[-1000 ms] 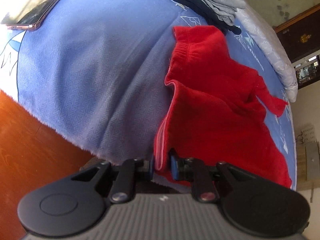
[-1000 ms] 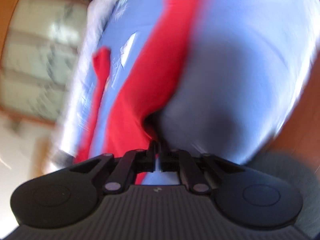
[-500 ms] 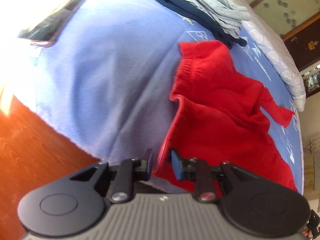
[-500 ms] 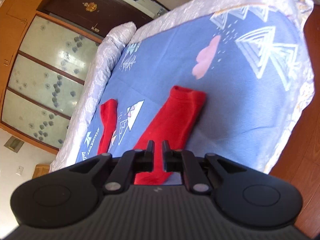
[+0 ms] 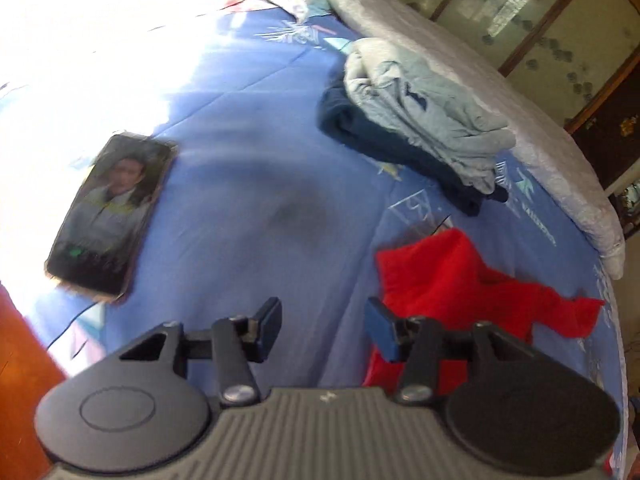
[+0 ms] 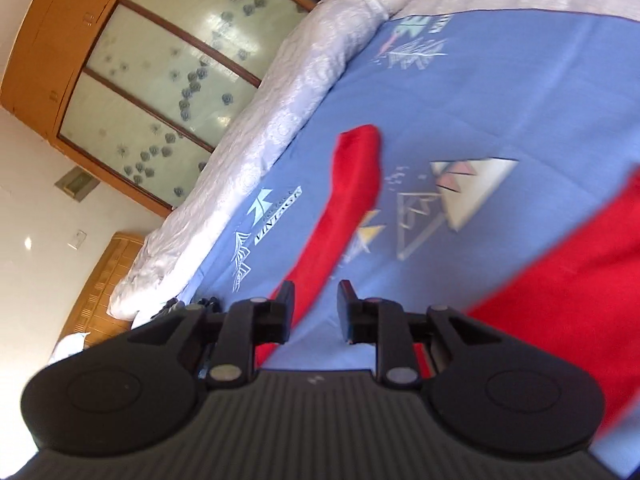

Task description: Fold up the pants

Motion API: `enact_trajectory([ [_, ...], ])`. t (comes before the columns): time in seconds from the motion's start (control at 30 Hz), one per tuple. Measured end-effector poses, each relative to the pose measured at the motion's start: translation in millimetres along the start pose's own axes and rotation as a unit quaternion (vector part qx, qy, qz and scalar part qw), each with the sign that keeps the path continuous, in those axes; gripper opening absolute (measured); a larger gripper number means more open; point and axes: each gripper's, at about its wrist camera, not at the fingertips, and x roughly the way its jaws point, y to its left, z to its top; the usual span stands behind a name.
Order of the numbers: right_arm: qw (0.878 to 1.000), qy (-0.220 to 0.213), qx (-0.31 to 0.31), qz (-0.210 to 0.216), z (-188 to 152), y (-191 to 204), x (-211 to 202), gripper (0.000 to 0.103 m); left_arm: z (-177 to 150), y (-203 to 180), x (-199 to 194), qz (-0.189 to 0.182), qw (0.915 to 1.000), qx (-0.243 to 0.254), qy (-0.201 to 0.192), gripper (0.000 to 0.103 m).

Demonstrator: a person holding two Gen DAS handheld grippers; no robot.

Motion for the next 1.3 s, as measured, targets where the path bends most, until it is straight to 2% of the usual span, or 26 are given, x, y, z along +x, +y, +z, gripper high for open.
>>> enact_trajectory([
  [0.03, 1.0, 0.001, -0.001, -0.004, 1.8, 3.1, 10.2, 0.031, 7.2, -9.2, 16.1, -0.011, 0.9999, 0.004, 0.001, 0.06],
  [0.1, 1.0, 0.004, 0.007, -0.015, 7.3, 4.3, 28.2, 0.032, 20.7, -22.8, 51.8, -0.031, 0.9995, 0.003, 0.011, 0.066],
  [0.2, 0.999, 0.004, 0.013, -0.043, 20.8, -0.7, 53.3, 0.035, 29.7, -37.6, 100.7, -0.036, 0.9989, 0.0, 0.03, 0.076],
  [0.3, 0.996, -0.002, 0.018, -0.087, 38.5, -12.8, 82.3, 0.037, 30.4, -48.2, 133.2, -0.055, 0.9966, -0.009, 0.06, 0.077],
  [0.37, 0.995, -0.004, 0.041, -0.093, 51.3, -26.8, 102.6, 0.038, 27.8, -58.8, 143.5, -0.064, 0.9959, -0.001, 0.063, 0.075],
  [0.4, 0.994, -0.003, 0.055, -0.092, 56.9, -33.2, 113.6, 0.038, 26.8, -66.0, 146.3, -0.059, 0.9965, 0.011, 0.057, 0.064],
  [0.43, 0.993, -0.002, 0.068, -0.092, 61.3, -39.1, 125.4, 0.039, 26.1, -72.3, 149.0, -0.058, 0.9964, 0.023, 0.057, 0.032],
  [0.47, 0.993, -0.002, 0.079, -0.093, 64.3, -43.4, 136.0, 0.04, 25.4, -77.8, 153.1, -0.053, 0.9961, 0.03, 0.064, 0.014],
  [0.53, 0.991, 0.003, 0.098, -0.091, 66.5, -48.9, 159.0, 0.04, 27.4, -84.2, 153.9, -0.033, 0.9975, 0.031, 0.054, 0.007],
  [0.57, 0.99, 0.009, 0.109, -0.088, 66.8, -50.4, 170.0, 0.042, 31.1, -86.7, 149.2, -0.025, 0.9981, 0.037, 0.041, 0.007],
  [0.63, 0.988, 0.02, 0.125, -0.085, 63.2, -51.0, 191.2, 0.041, 45.0, -83.4, 128.8, 0.0, 0.9992, 0.039, -0.008, 0.006],
  [0.7, 0.991, 0.022, 0.099, -0.084, 62.3, -38.2, 200.4, 0.012, 64.7, -68.6, 105.9, 0.013, 0.9988, 0.01, -0.047, 0.005],
  [0.73, 0.993, 0.026, 0.073, -0.094, 64.1, -30.2, 202.4, 0.008, 73.0, -59.4, 96.2, 0.019, 0.9979, -0.009, -0.061, 0.002],
  [0.8, 0.996, 0.004, 0.036, -0.076, 68.6, -15.5, 189.0, 0.008, 85.5, -46.0, 81.5, 0.031, 0.996, -0.025, -0.08, 0.002],
  [0.87, 0.998, -0.022, 0.008, -0.05, 73.4, -5.8, 162.3, 0.007, 90.4, -37.6, 76.2, 0.018, 0.9963, -0.035, -0.077, 0.002],
  [0.97, 0.996, -0.061, -0.025, -0.052, 77.0, -5.8, 112.6, 0.008, 82.0, -36.6, 81.6, 0.007, 0.9978, -0.031, -0.059, 0.003],
  [1.0, 0.995, -0.065, -0.042, -0.069, 77.0, -10.2, 99.1, 0.009, 77.2, -38.1, 87.1, 0.005, 0.9984, -0.026, -0.049, 0.005],
  [1.07, 0.987, -0.045, -0.081, -0.134, 76.8, -22.1, 86.0, 0.019, 67.5, -44.5, 104.8, -0.001, 0.9997, -0.012, -0.02, 0.024],
  [1.1, 0.981, -0.039, -0.082, -0.17, 77.9, -29.5, 81.4, 0.022, 63.4, -47.7, 113.9, 0.001, 1.0, -0.006, -0.007, 0.042],
  [1.13, 0.974, -0.046, -0.077, -0.208, 79.8, -34.9, 76.5, 0.024, 59.2, -51.7, 124.6, 0.008, 1.0, -0.001, 0.005, 0.056],
  [1.17, 0.971, -0.058, -0.068, -0.223, 85.0, -40.3, 69.6, 0.024, 54.9, -54.8, 133.4, 0.014, 0.9998, 0.006, 0.014, 0.058],
  [1.27, 0.969, -0.099, -0.042, -0.221, 100.7, -46.2, 57.1, 0.027, 47.4, -58.9, 153.0, 0.02, 0.9989, 0.021, 0.037, 0.062],
  [1.3, 0.97, -0.098, -0.048, -0.218, 105.5, -44.3, 59.9, 0.029, 45.9, -61.4, 154.8, 0.018, 0.999, 0.029, 0.03, 0.069],
])
